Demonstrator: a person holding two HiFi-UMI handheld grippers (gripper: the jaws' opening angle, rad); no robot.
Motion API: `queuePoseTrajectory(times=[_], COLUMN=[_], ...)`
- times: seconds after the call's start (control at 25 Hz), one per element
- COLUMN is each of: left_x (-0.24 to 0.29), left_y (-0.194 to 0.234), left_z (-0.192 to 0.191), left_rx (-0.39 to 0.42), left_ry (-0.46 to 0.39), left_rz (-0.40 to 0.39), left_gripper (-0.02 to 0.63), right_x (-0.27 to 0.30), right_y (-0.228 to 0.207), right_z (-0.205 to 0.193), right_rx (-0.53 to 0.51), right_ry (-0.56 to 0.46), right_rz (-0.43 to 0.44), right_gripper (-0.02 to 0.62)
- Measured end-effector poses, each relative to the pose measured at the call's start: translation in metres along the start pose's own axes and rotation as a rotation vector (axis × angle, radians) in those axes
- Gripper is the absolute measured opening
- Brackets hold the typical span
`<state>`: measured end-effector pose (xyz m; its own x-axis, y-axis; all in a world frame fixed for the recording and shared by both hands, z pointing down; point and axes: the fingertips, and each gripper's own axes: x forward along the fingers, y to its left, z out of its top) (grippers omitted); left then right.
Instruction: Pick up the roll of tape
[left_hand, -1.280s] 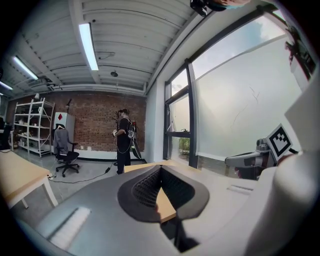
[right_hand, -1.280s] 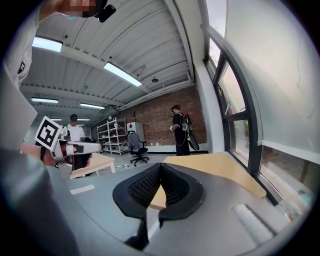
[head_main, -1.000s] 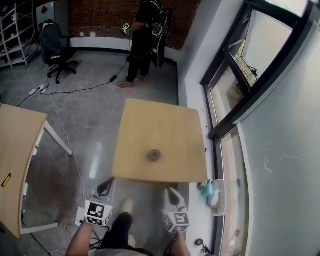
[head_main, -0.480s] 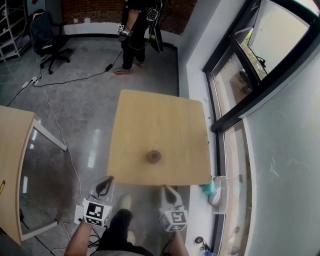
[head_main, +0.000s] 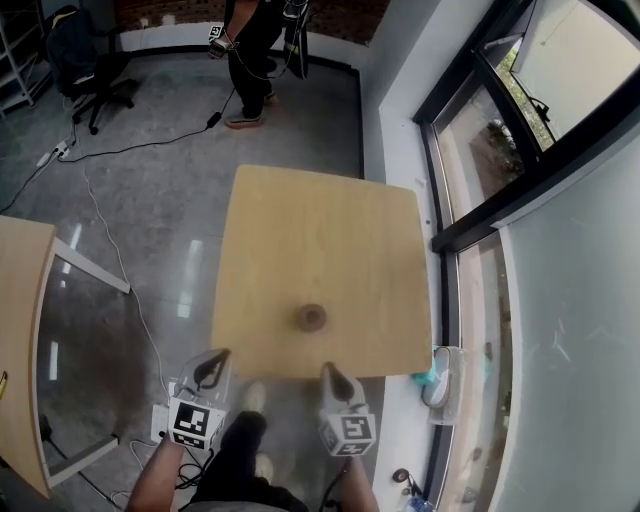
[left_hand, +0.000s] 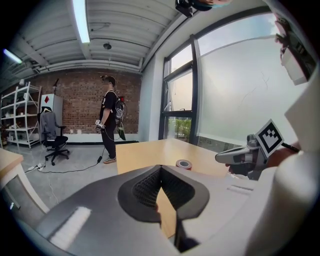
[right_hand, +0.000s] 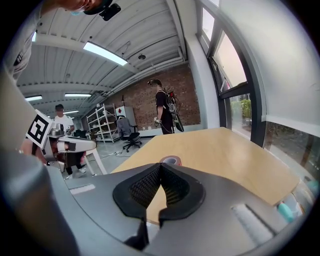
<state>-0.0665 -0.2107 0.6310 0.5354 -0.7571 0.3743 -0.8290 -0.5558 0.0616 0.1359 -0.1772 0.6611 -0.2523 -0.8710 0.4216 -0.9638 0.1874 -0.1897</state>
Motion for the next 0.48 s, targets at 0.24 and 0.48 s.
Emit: queuePoseTrajectory(times=[0.24, 0.48], left_x=[0.021, 0.034], left_y=[0.009, 0.011], left_z=[-0.008, -0.013], left_rx=[0.004, -0.005], left_ry=[0.02, 0.033], left_rz=[-0.007, -0.017], left_gripper=[0.0, 0.0], right_x=[0.02, 0.036], right_y=[-0.007, -0.011], right_z=[-0.008, -0.01], right_rx=[0.002, 0.026], right_ry=[0.022, 0.03], right_rz=[-0.005, 0.017], right_gripper=[0.014, 0.014])
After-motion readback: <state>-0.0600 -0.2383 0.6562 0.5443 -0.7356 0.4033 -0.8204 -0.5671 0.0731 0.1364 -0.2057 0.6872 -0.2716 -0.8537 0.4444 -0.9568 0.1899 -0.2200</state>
